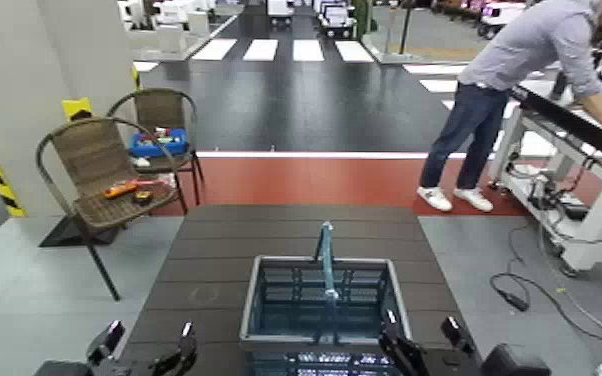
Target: Place the crate on the table.
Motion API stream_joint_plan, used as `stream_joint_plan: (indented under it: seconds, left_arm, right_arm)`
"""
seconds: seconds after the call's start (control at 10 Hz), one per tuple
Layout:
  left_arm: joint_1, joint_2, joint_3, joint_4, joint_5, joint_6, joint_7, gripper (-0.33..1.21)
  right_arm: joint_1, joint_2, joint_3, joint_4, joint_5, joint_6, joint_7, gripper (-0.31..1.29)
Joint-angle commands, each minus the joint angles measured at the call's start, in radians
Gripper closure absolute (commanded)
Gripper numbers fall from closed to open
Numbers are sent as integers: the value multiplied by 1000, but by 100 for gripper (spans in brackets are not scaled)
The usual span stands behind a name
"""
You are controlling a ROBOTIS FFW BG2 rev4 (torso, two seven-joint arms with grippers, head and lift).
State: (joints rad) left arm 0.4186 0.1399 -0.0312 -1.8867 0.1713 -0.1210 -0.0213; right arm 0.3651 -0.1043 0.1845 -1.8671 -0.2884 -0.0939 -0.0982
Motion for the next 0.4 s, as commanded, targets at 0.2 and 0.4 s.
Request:
stream_joint_plan:
  seconds: [0.2,0.4]
  left_arm:
    - [-3,3,-1,1,-9,-8,0,12]
    - [-4,4,-3,5,-12,-8,0,12]
  right_arm:
    - [0,0,0,0,-1,0,0,15]
    - [0,0,0,0,-1,0,0,15]
